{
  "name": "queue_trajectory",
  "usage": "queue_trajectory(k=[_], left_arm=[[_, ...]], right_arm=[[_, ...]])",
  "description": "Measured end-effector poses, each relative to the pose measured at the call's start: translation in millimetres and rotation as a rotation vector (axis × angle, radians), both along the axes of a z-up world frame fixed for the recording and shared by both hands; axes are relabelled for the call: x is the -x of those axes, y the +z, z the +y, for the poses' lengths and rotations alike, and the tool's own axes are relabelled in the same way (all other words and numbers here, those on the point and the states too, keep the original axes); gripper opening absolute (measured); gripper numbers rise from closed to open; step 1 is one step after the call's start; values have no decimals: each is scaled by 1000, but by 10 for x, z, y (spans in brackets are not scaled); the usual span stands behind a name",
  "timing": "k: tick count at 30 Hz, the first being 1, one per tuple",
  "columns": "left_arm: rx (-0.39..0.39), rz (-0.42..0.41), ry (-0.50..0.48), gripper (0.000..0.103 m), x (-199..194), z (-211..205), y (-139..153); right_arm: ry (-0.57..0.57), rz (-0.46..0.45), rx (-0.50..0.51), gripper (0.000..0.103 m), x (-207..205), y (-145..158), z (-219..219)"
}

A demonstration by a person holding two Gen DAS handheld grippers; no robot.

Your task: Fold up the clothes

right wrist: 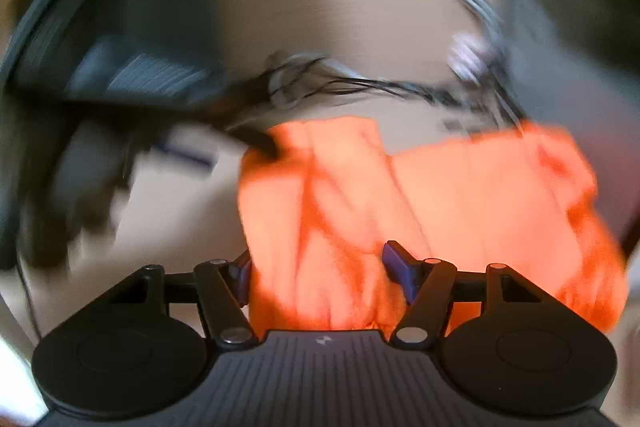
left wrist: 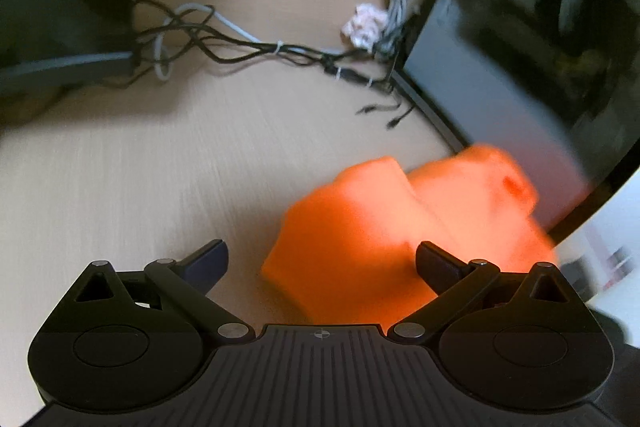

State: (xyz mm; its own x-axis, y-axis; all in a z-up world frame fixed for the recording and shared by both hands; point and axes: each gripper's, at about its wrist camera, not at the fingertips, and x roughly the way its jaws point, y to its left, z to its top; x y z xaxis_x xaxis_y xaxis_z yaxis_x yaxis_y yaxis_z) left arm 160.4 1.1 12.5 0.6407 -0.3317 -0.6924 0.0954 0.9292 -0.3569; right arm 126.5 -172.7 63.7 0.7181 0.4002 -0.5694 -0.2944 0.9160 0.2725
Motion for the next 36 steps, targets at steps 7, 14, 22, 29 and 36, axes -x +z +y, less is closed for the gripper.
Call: queue_trajectory(k=[7,14,22,29,36], left_arm=[[12,19,-7,103,-140,-104,-95],[-27,59,-8,103,-335,-202,-186],[11,69,19,102,-262,-142,-63],[274,204,1,102,-135,2,-223],[408,165,-61,102,-228,-262,-26]], right_arm=[[-4,10,-41,64,-3,-47,-208],[34,-57,57,71,31,-51,-90],[43,-71,116,73,-7,-83,-29],[47,-79,118,73,6,-92,-17],[111,-283,353,92,337,0,282]])
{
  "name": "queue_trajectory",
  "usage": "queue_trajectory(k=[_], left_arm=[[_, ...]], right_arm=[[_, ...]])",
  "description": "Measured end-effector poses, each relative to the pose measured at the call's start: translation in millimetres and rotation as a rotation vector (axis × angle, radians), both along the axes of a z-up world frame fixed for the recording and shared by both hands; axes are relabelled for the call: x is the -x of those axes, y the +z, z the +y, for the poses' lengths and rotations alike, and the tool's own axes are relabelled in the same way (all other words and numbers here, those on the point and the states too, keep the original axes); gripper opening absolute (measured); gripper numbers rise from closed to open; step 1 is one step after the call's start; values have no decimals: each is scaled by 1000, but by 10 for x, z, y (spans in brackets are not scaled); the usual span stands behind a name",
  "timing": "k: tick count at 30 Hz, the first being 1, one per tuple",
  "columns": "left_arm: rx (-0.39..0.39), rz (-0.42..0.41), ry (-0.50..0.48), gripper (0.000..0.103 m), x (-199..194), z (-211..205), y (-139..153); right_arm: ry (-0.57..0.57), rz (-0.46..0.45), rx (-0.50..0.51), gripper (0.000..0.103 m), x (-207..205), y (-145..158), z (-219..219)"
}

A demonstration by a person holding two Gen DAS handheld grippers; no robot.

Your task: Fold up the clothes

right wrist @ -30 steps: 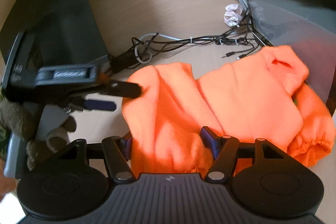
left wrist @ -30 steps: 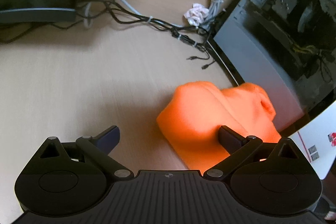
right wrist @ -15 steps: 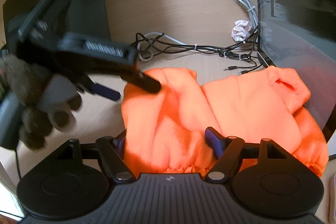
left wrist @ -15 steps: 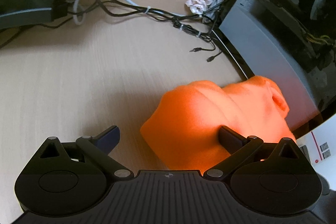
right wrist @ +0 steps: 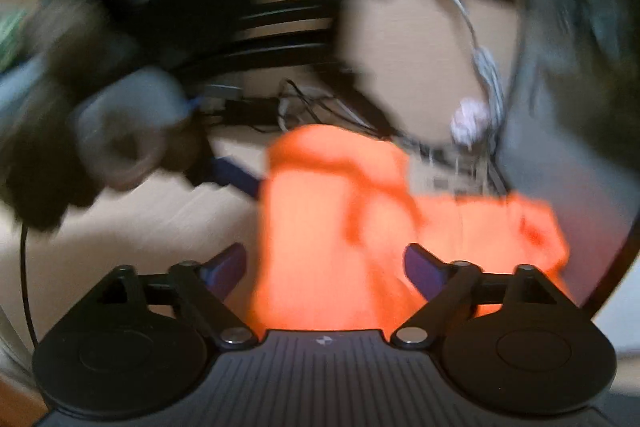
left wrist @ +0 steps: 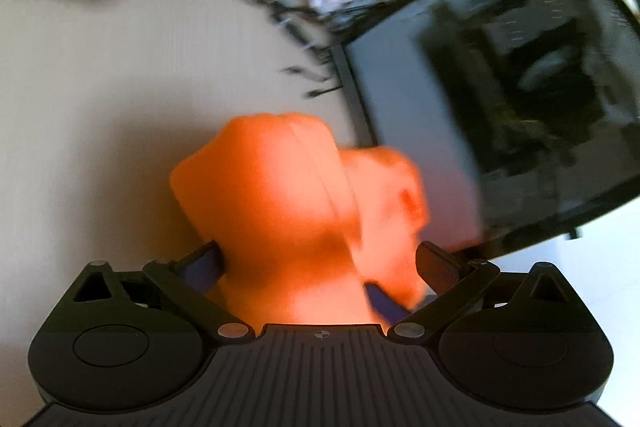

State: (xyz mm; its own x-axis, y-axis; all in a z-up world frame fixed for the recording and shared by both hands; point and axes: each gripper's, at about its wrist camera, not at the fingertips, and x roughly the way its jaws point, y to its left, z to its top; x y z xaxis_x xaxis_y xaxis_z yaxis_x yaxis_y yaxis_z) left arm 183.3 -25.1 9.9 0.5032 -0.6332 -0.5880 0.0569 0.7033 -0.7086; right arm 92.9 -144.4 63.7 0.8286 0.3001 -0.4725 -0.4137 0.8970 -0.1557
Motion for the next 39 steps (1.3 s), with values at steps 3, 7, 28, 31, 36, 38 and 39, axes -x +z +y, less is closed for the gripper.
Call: queue_trajectory(k=[3,7,28,31,36,38,39], left_arm=[[2,-13,-22,102,-10,-103,73],[20,-21,-14,102,87,-12,101],[-231,-166,85,102,256,52,349],[-310,-189,37,102,184,-187,288],[-327,-182,10,102,117,-340,248],[-331,-197,-8,102,132,-341,266],[-323,-201,-17,102,130,-337,272]], right_arm=[[-40,-18,160,93,-103,-160,220],[-117,30,283,74,-301,-399,293],[-316,339,-767,73,-289,-243,-901],[-322,160,-427,75,-205,-74,-735],[-409,83,-289,85,-344,-114,-783],[-390,141,-382,80,-407,-163,-887],[-364,190,-443,68,-435,-192,-922]])
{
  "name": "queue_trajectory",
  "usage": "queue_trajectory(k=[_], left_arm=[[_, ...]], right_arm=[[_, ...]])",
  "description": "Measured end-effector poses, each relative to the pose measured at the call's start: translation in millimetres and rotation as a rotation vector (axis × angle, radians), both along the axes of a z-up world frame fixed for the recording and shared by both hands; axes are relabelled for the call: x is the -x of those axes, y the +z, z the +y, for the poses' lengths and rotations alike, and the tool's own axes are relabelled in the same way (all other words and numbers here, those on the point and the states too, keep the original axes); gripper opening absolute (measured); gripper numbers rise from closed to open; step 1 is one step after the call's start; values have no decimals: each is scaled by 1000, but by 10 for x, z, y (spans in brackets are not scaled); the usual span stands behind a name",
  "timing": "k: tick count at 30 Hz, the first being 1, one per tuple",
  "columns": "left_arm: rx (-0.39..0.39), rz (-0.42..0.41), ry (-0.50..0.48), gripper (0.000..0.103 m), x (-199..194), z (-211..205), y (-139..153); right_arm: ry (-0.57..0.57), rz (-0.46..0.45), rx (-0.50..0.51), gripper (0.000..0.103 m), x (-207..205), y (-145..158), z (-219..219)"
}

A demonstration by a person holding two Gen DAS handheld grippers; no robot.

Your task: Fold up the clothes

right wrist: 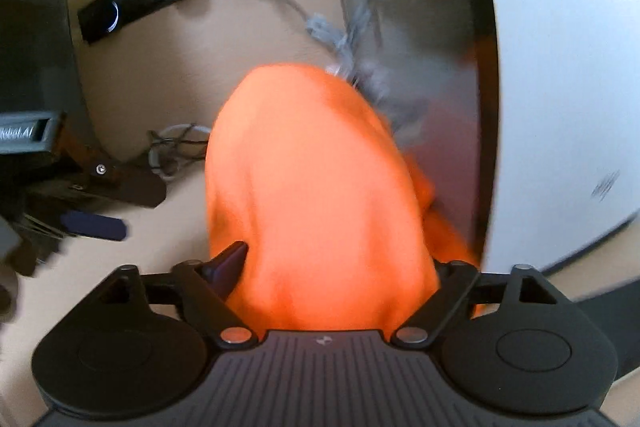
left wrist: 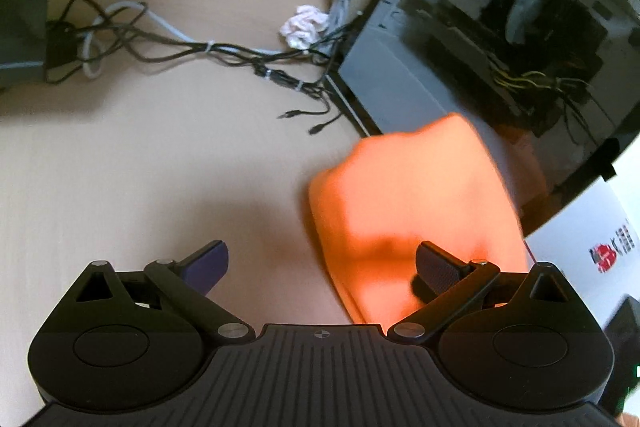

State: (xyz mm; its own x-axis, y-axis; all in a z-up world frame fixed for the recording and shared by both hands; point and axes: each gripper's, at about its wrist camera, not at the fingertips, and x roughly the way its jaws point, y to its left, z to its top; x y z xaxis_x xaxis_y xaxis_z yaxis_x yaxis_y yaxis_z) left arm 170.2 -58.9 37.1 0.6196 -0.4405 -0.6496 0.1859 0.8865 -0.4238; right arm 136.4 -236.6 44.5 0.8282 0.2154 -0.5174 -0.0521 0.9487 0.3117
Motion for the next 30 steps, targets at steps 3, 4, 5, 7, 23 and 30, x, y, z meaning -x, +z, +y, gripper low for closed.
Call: queue_trajectory(k=[3,4,5,7,23,30], left_arm=[[21,-14,51,102,-3,126,54],[33,-25,73,102,22,214,90],[46,-37,95,102,50,309,129],[72,-60,139,102,106,498,208],[-181,-68,-24,103,-385,-180,25],[-115,-7,81,103,-525,199,-172]], right_arm=[[111,117,-261,51,-59,-80,28],[141,153,-386,51,-89,-96,11],[167,186,-513,50,-117,-122,-6],[193,239,-809,50,-179,-292,-77],[84,106,-334,69,-171,-175,68],[156,-57,-8,85,-6,41,236]])
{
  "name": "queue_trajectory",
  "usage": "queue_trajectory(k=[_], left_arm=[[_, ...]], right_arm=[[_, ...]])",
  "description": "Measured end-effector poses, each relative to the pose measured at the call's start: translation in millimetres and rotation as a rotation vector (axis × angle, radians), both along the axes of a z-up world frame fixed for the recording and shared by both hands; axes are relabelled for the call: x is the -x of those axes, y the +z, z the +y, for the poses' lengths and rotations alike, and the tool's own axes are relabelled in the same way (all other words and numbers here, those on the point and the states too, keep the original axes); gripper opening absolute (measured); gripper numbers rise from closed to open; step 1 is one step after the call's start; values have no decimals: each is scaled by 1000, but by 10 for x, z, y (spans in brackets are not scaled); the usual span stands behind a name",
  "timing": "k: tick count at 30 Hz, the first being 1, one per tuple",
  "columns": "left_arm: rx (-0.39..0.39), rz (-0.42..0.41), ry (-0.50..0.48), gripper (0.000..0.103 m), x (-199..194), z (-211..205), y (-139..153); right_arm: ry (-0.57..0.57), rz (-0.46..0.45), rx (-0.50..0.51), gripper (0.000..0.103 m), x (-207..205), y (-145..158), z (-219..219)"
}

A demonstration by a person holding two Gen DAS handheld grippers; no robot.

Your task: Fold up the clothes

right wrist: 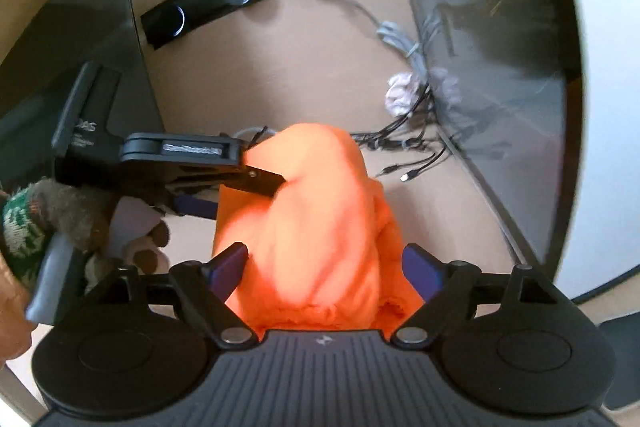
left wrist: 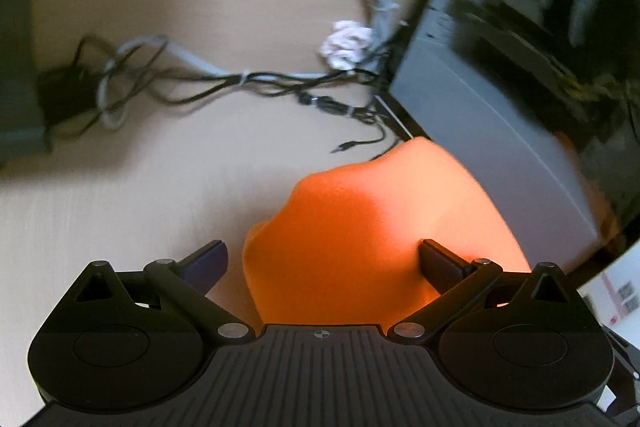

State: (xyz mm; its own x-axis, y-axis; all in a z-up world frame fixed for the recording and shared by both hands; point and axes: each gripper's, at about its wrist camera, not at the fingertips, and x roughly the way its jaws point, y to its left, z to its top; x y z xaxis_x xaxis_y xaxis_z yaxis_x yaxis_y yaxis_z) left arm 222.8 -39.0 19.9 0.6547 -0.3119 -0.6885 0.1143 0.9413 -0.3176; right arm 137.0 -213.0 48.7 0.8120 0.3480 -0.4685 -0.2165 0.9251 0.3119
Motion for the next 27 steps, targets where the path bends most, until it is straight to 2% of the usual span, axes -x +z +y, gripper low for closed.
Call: queue_trajectory(k=[2,3,4,6,7,9,10,11,12,14,15,18,20,24,26,27], left_arm=[[45,9,7,103,52,116,-13],[60,8,11,103,96,171,-10],[74,7,24,103,148,239,-7],[110,5,58,103,276,412,5],[133,2,79,103,356,519,14],[168,-7,129,103,538,730,58],[184,-19,148,103,640,844,83],[199,-32,166,103,744,959,107],[208,-46,180,103,823,1047,143],[224,-74,208,103,976,1216,218],[225,-90,214,103,1017,1252,261],[209,-125,177,103,1089,1247,364],[184,-100,123,103,1107,1137,318],[182,-32,109,103,1080,1023,129],[195,-12,122,103,1047,1017,60],[204,-5,128,103,1020,1023,34]], right_arm=[[31,29,-8,85,-160,-69,102],[55,30,1,79,-207,-84,187],[97,13,28,59,-196,-54,316],[197,41,13,48,-99,6,485],[249,87,-39,41,-71,36,531],[353,238,-296,28,-140,93,489],[412,265,-416,19,-123,151,462],[462,273,-510,18,-101,216,443],[483,237,-523,18,-66,296,447],[472,154,-450,18,-15,411,487],[438,134,-380,18,-14,387,517],[330,159,-214,18,-90,122,558],[267,166,-105,18,-130,-62,561],[203,186,-35,18,-114,-238,455],[204,140,13,24,-43,-179,460],[209,108,43,37,6,-135,466]])
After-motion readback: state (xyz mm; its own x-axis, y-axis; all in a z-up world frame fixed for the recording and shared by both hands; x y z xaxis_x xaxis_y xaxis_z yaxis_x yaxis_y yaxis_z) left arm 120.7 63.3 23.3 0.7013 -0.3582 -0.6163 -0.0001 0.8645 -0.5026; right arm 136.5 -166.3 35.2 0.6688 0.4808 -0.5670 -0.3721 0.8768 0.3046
